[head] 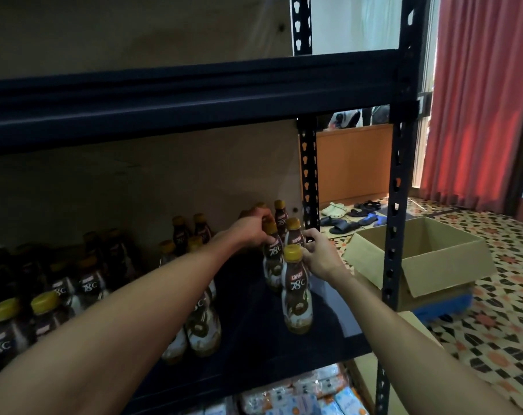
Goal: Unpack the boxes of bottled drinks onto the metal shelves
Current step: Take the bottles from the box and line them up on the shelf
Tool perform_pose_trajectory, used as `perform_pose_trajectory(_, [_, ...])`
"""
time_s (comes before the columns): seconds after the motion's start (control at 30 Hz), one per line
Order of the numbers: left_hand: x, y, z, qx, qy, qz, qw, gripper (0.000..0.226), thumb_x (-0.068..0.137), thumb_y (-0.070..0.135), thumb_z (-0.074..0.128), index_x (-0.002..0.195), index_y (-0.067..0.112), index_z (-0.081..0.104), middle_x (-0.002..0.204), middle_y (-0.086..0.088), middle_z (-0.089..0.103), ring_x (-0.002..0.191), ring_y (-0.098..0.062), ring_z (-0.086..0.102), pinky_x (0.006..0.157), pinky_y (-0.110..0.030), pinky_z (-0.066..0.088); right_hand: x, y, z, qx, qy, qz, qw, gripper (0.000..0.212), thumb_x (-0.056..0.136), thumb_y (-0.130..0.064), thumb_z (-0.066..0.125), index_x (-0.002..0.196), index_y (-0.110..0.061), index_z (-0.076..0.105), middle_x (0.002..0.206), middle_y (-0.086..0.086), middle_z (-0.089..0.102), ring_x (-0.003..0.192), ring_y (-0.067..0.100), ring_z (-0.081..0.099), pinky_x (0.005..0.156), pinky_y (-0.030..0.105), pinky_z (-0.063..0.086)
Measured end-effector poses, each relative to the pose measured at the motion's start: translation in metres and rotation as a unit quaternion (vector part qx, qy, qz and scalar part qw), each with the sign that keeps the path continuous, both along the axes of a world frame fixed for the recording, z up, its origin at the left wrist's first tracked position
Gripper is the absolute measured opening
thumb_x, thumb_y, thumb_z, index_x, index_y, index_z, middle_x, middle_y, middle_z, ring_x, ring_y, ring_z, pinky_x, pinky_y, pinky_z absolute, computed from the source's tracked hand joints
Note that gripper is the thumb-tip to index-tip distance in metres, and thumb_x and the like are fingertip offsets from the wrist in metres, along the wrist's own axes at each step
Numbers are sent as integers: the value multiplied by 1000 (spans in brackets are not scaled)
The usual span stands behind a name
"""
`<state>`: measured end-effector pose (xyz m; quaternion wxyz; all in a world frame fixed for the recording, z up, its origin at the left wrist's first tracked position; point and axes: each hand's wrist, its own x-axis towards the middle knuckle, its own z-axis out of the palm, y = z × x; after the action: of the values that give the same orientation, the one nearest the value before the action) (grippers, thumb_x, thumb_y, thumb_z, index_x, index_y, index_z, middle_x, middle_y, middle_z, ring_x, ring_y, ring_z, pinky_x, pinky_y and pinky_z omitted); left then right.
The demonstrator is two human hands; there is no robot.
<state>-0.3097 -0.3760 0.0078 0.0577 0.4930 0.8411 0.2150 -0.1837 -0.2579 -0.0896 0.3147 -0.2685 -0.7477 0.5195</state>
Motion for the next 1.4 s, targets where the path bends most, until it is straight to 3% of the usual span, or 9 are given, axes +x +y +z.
perform_pose_trajectory(0.4, [3, -1, -1, -5, -3, -8, 1000, 50, 91, 19, 69, 136, 25, 48, 130, -4, 58, 111, -18, 56, 94, -32, 48, -2, 4, -4, -30, 5, 6, 1000, 35, 96, -17, 66, 128, -18, 51, 108, 9, 70, 94, 25, 71, 76, 43, 62])
perform_pose_trajectory(0.53, [15, -5, 3, -21, 25, -16, 999, 70, 96, 21, 62, 155, 25, 24, 138, -11, 56, 123, -25, 55, 100, -34, 45, 8, -1, 2, -24, 41, -27, 999, 52, 97, -26, 66, 142, -25, 41, 106, -4, 59, 89, 10, 63, 75, 31, 56])
perform_pose_trajectory(0.6, [23, -9, 6, 5, 29, -12, 999, 72, 98, 21, 59, 157, 21, 17, 138, -12, 56, 125, -26, 55, 100, -32, 44, 15, -2, 4, -3, 45, -79, 996, 57, 96, -39, 65, 145, -22, 41, 115, -1, 59, 99, 19, 64, 89, 41, 56])
perform_pose_trajectory(0.67, [33, -14, 10, 54, 30, -11, 998, 65, 98, 19, 60, 154, 15, 27, 139, -11, 56, 126, -25, 54, 102, -31, 42, 23, -5, 8, 5, 48, -101, 994, 47, 96, -45, 62, 135, -22, 51, 121, 5, 63, 109, 25, 64, 95, 48, 54])
perform_pose_trajectory(0.83, [49, -32, 18, 161, 23, -7, 987, 29, 97, 25, 61, 121, 9, 61, 116, -8, 66, 98, -15, 61, 87, -27, 49, 57, -32, 31, -1, 76, -41, 996, 29, 97, -49, 59, 110, -24, 66, 107, -3, 70, 97, 10, 65, 74, 26, 52])
perform_pose_trajectory(0.97, [61, -48, 22, 119, -43, -65, 990, 40, 95, 51, 57, 105, 14, 69, 99, 2, 68, 93, -14, 64, 87, -33, 53, 78, -56, 33, -23, 68, 40, 997, 38, 88, -60, 60, 111, -29, 66, 110, 0, 71, 105, 15, 67, 83, 33, 55])
perform_pose_trajectory(1.1, [70, -59, 22, 41, -92, -85, 991, 49, 85, 66, 60, 103, 22, 71, 100, 5, 67, 91, -10, 63, 76, -30, 49, 90, -73, 32, 9, 12, 104, 995, 34, 86, -46, 73, 115, -32, 61, 110, -5, 68, 104, 9, 64, 75, 18, 47])
perform_pose_trajectory(1.2, [74, -63, 19, 0, -57, -99, 993, 38, 84, 51, 73, 108, 22, 68, 98, 4, 66, 85, -9, 62, 69, -25, 47, 89, -77, 25, 50, -39, 95, 993, 44, 83, -36, 82, 120, -33, 58, 106, -8, 69, 97, 8, 67, 78, 25, 55])
perform_pose_trajectory(1.4, [80, -67, 13, 15, -9, -95, 995, 36, 88, 26, 74, 121, 17, 64, 100, -2, 66, 85, -15, 64, 85, -34, 56, 85, -87, 26, 37, -41, 84, 995, 47, 88, -13, 76, 131, -19, 57, 107, 2, 66, 87, 6, 64, 61, 10, 49])
